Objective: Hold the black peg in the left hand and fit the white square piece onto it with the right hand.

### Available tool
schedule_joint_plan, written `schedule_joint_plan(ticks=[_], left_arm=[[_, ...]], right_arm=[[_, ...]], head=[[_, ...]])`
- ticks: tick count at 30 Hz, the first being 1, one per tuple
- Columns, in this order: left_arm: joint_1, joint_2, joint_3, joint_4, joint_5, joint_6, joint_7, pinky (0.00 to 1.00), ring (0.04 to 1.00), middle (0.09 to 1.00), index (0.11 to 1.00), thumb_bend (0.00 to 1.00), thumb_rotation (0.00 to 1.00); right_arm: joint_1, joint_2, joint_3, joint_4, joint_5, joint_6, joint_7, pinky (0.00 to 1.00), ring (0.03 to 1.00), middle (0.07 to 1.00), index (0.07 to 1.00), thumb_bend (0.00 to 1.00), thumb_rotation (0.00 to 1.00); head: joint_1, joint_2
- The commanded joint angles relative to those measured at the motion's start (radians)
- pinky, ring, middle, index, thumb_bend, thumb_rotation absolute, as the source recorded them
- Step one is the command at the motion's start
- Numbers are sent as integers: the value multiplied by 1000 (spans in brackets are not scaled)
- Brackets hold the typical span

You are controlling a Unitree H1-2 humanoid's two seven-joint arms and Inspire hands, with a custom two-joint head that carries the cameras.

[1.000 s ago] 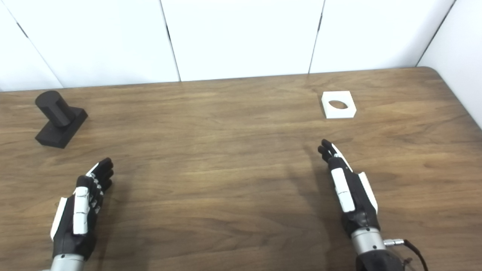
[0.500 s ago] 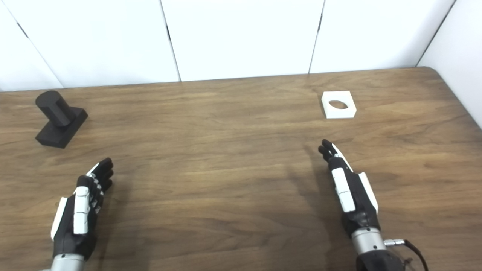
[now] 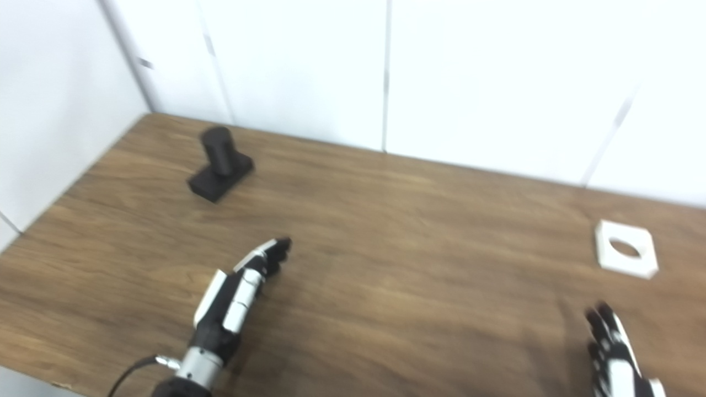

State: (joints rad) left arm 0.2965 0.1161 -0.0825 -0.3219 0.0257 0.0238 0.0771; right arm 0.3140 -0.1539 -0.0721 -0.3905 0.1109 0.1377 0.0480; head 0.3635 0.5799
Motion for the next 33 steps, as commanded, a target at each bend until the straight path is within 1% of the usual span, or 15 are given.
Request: schedule_joint_plan(ticks=[1,5,7,10,13,17,20,23,24,26,27,29,30,31,33], left_arm=[[13,-70,-18,2,24,-19,8,902,919,901,856,569,999],[15,-68,-31,6,38,-25,18,885,922,907,864,560,1000],[16,-68,-35,6,44,-27,23,889,921,909,868,566,1000],[22,-65,-39,8,50,-36,27,883,916,909,868,564,1000],[30,-66,-41,7,51,-40,30,888,916,908,868,558,1000],[46,-64,-44,6,69,-52,37,904,920,910,868,543,997],[62,-73,-43,-11,84,-32,52,911,921,906,855,574,944],[65,-69,-41,-38,80,-22,52,928,937,916,866,534,884],[63,-66,-39,-52,83,-19,51,923,941,919,874,495,834],[53,-58,-30,-97,106,0,56,927,948,923,877,471,739],[48,-55,-24,-122,123,18,59,905,937,919,876,474,648],[30,-47,-5,-174,197,49,75,866,919,918,877,512,544],[15,-42,7,-197,237,65,83,867,914,915,877,539,475],[-1,-38,21,-218,261,80,87,829,892,904,874,569,420],[-34,-26,50,-249,286,112,85,857,902,911,879,613,375]], right_arm=[[-10,-12,-9,4,10,-4,12,1000,997,954,968,580,1000],[-15,-7,-12,13,-13,2,-2,1000,978,914,923,630,1000],[-16,-4,-14,15,-13,3,-3,1000,963,898,906,622,1000],[-13,0,-15,12,-12,8,-2,1000,951,896,902,635,1000],[-7,2,-13,8,-23,6,-4,1000,940,885,894,629,1000],[10,8,-14,-3,-26,19,-8,1000,946,881,885,653,1000],[25,4,-18,-1,-35,-9,-8,1000,942,877,878,661,1000],[36,-2,-21,-1,-50,-35,-8,1000,929,871,870,686,1000],[39,-6,-22,-1,-52,-42,-6,1000,928,871,871,704,1000],[46,-13,-23,-1,-60,-51,-2,1000,932,874,875,730,1000],[47,-15,-24,0,-64,-56,-1,1000,931,875,876,752,1000],[51,-18,-25,-1,-65,-60,2,1000,931,874,876,770,1000],[52,-18,-26,1,-63,-65,4,1000,936,876,878,783,1000],[53,-18,-27,4,-61,-70,5,1000,936,875,877,782,1000],[53,-17,-28,6,-61,-75,5,1000,932,872,876,762,1000]], head=[[3,-2],[18,-10],[18,-10],[29,-17],[24,-25],[21,-34],[20,-35],[14,-37],[15,-38],[12,-41],[12,-41],[11,-45],[8,-46],[5,-46],[3,-48]])
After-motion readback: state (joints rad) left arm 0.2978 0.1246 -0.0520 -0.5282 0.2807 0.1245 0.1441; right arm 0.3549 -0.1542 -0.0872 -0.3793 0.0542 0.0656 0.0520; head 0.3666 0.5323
